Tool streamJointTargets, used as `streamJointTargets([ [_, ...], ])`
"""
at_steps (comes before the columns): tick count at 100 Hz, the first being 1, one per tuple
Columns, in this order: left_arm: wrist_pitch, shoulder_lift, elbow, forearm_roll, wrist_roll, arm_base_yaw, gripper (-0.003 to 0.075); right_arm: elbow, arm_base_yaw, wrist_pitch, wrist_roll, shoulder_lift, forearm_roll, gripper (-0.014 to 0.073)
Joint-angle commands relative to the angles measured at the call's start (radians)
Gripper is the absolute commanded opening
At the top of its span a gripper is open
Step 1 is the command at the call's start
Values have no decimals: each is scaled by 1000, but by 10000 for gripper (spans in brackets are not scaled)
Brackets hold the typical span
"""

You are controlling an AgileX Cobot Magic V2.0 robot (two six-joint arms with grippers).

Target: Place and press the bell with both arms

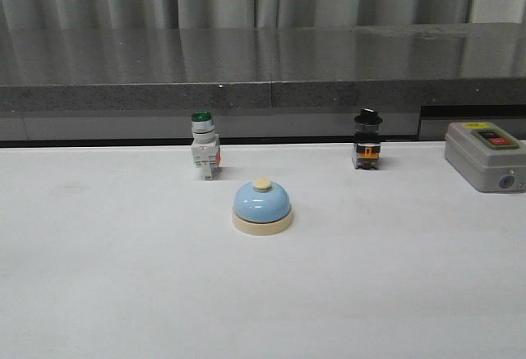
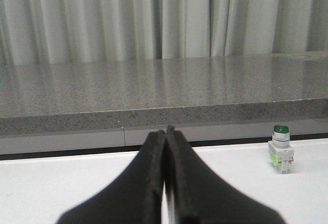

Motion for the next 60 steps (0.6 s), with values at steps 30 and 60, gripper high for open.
streamJointTargets([
  [30, -76, -30, 42, -1, -6, 2, -20, -115, 180, 45, -154, 355, 133, -60],
  [60, -76, -30, 42, -1, -6, 2, -20, -270, 342, 11, -163, 640, 133, -60],
])
